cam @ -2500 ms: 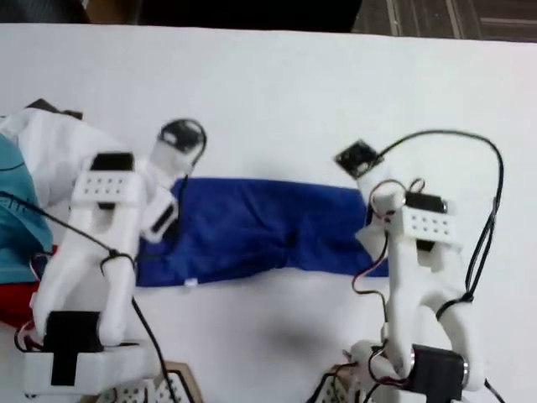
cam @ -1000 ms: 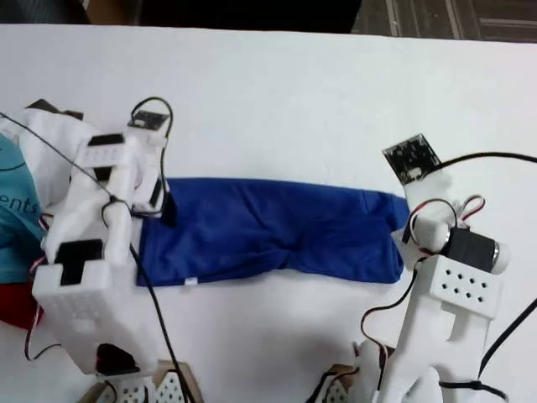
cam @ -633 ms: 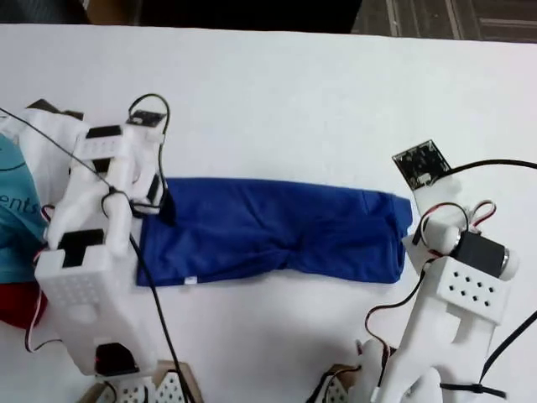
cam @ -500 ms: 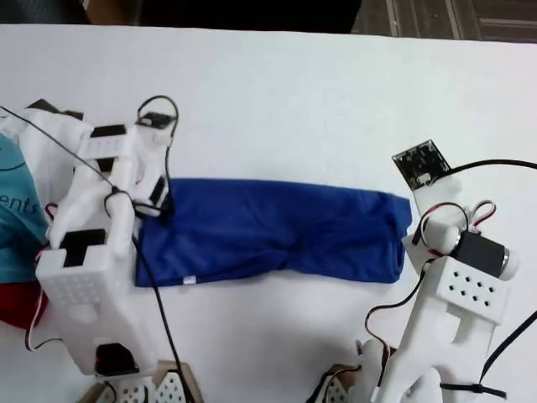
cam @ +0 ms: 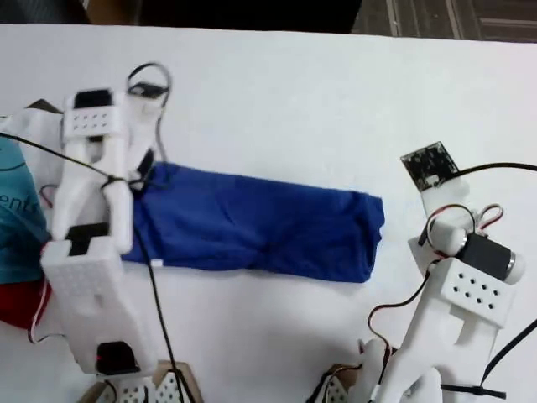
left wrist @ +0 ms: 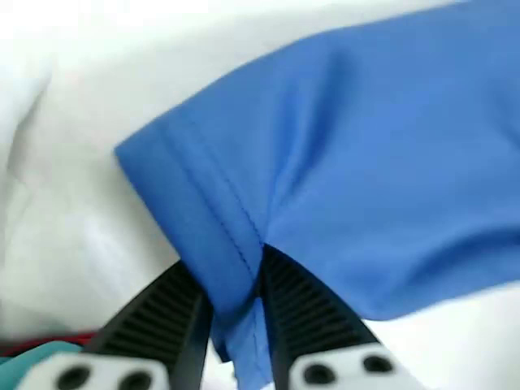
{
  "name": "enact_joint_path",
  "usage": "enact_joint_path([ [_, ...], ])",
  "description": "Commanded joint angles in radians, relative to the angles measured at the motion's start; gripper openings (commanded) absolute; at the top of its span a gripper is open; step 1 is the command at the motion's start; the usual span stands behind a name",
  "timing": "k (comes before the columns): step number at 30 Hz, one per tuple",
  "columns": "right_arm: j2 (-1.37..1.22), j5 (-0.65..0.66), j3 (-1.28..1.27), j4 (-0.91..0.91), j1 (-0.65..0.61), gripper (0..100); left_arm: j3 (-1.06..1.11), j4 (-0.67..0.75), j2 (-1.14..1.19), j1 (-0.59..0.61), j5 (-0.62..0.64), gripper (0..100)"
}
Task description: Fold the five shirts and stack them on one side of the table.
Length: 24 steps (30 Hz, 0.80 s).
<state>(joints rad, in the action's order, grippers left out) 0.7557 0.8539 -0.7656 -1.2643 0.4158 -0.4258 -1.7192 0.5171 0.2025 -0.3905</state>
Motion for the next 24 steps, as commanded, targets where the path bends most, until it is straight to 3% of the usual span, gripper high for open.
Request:
enact_joint_path([
  [1, 0.031, -0.006, 0.003, 0.025, 0.048, 17.6, -0.101, -0.066, -0.034, -0.141, 0.041, 2],
  [7, 0.027, -0.008, -0.098, 0.154, 0.216, 17.6, -0.104, -0.066, -0.058, -0.417, 0.115, 2],
  [13, 0.027, -0.002, -0.252, 0.303, 0.367, 17.6, -0.189, -0.063, -0.058, -0.657, 0.080, 2],
  [24, 0.027, -0.005, -0.387, 0.351, 0.512, 17.6, -0.331, 0.034, -0.048, -0.861, 0.051, 2],
])
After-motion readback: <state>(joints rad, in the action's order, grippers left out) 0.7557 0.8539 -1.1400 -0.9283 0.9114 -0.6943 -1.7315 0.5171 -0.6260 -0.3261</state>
